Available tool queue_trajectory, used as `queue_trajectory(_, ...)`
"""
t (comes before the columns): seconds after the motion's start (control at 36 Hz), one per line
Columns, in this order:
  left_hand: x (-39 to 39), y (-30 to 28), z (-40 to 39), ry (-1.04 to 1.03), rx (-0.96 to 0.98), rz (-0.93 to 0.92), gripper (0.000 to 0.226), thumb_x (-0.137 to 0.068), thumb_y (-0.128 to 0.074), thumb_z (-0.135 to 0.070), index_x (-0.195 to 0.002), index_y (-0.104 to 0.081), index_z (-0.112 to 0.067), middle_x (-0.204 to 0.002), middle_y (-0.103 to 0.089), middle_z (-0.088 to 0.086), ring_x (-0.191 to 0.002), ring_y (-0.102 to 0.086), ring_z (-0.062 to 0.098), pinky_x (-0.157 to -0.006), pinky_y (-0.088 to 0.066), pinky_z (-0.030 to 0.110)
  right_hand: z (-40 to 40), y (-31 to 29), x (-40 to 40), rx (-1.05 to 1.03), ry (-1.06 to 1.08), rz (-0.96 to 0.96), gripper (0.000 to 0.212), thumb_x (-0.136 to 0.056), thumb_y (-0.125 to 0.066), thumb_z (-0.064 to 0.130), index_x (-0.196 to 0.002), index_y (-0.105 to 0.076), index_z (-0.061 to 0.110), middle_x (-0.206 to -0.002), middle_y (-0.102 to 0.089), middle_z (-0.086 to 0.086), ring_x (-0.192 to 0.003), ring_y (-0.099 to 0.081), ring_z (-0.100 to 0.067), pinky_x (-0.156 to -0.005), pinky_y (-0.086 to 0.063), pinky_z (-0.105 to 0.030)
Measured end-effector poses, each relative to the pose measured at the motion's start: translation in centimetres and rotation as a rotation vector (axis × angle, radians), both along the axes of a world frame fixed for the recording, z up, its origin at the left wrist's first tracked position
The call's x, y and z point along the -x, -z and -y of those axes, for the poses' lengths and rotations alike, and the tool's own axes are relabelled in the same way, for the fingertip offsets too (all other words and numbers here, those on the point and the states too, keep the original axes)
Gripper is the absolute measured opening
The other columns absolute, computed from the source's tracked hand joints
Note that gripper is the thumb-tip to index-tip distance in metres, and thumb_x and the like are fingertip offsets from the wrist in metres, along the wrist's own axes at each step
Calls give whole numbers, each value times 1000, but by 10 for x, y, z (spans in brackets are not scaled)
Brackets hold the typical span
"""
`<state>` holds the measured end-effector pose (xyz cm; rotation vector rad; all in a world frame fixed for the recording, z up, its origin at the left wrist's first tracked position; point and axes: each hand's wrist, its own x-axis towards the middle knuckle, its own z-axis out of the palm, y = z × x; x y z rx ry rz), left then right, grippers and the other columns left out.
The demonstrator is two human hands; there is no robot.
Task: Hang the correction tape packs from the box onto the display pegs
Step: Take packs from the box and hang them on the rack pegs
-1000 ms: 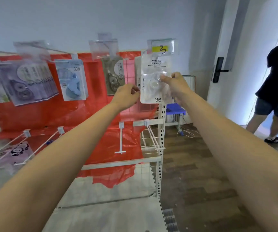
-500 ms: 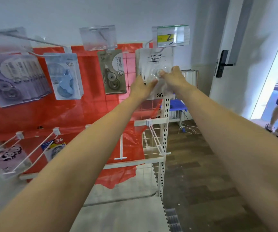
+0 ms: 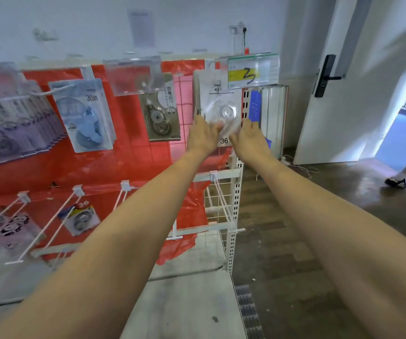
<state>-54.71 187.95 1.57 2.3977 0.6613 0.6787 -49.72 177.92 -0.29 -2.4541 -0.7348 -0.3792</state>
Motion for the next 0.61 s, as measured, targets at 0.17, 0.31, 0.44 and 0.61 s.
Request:
queue_trajectory(0.17,25,5,1,20,58,-55,54,-96,-54,-35,-132,-38,4,-122,-56,22,-112,-55,36,-83,-44,37,19,20,22,118,38,50,38,-97,-48,12,-132,-39,2,-130,-47,-19,-117,-48,-33,-94,-45,-44)
queue_trajectory(0.31,71,32,-14,113,-220,-298,38,-98,-49,-28,-125,-44,-1,-120,-58,20,-111,-56,39,-87,-45,43,35,30,61,219,67,-29,46,-99,-47,22,-140,-33,6,-141,-40,-17,-129,-41,-34,-101,-38,-48)
queue_trajectory(0.44,130,52,-29,278,-505,-426,40,-98,-48,-26,-129,-40,-2,-126,-54,20,-113,-56,39,-85,-45,45,39,37,117,243,142,-111,42,-101,-42,24,-137,-35,4,-141,-40,-16,-129,-39,-33,-101,-36,-49)
queue_trajectory(0.61,219,84,-48,492,-591,-462,35,-98,-46,-29,-122,-46,-4,-123,-54,16,-110,-54,36,-83,-43,41,31,74,212,274,171,-261,41,-99,-47,23,-131,-38,0,-134,-42,-20,-123,-43,-37,-97,-40,-48)
